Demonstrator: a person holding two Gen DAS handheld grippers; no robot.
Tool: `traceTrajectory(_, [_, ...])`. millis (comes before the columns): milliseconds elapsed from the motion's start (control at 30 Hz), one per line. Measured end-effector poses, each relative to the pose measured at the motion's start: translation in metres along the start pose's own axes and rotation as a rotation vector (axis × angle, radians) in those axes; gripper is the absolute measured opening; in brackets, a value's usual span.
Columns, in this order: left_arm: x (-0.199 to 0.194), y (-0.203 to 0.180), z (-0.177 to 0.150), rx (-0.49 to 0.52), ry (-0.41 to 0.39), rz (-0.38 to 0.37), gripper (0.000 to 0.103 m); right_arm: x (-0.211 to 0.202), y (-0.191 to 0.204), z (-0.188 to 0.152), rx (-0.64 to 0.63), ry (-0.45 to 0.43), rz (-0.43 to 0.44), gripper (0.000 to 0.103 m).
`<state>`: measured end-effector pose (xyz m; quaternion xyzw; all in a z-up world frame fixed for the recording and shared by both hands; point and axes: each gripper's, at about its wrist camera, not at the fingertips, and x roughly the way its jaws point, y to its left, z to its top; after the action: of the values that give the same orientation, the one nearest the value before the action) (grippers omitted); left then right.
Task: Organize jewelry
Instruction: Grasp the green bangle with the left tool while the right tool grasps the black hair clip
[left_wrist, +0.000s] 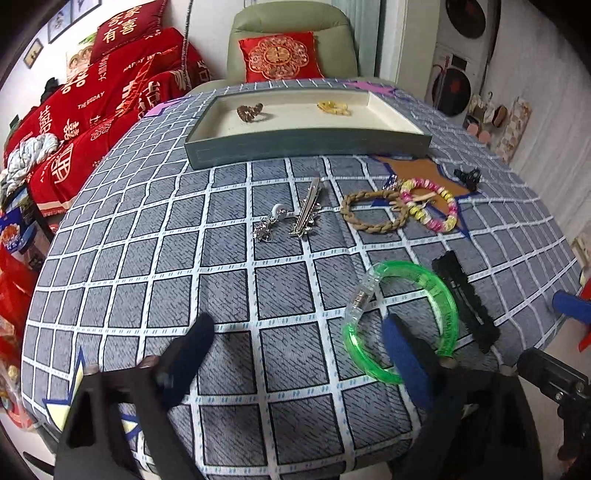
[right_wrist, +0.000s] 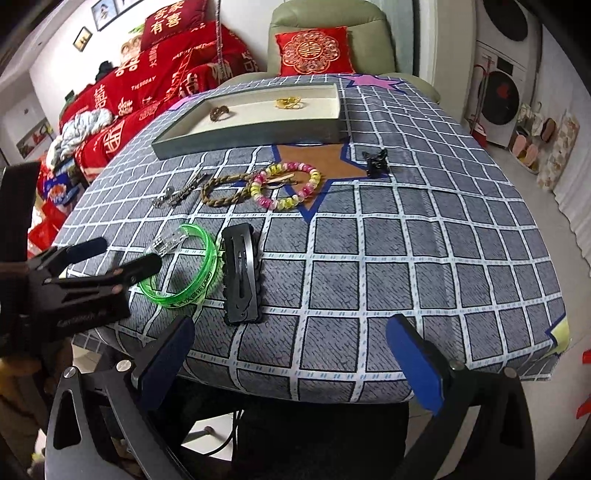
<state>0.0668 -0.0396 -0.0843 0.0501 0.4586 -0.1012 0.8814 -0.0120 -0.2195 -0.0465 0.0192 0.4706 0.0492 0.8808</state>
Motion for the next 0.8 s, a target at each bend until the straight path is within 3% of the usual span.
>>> traceTrajectory(300, [0.007, -0.008, 0.004, 0.045, 0.004, -0.019, 0.089, 0.015, 0.019, 0.002, -0.098, 0.010, -0.008, 0.099])
traceTrajectory(400, [0.007, -0.009, 0.006, 0.054, 0.001, -0.041, 0.077, 0.025, 0.023, 0.003, -0.119, 0.027, -0.024, 0.089])
traceTrajectory(467, [0.007, -0.011, 0.008, 0.066, 0.001, -0.040, 0.076, 0.032, 0.023, 0.003, -0.122, 0.044, -0.026, 0.084])
traceTrajectory(533, [0.007, -0.014, 0.009, 0.084, -0.004, -0.052, 0.066, 0.034, 0.025, 0.004, -0.149, 0.031, -0.051, 0.082])
traceTrajectory(667, [0.006, -0.016, 0.009, 0.103, -0.008, -0.063, 0.059, 0.038, 0.026, 0.011, -0.167, 0.027, -0.039, 0.080])
traceTrajectory(800, [0.005, -0.017, 0.010, 0.104, -0.004, -0.090, 0.036, 0.041, 0.031, 0.017, -0.203, 0.022, -0.024, 0.075])
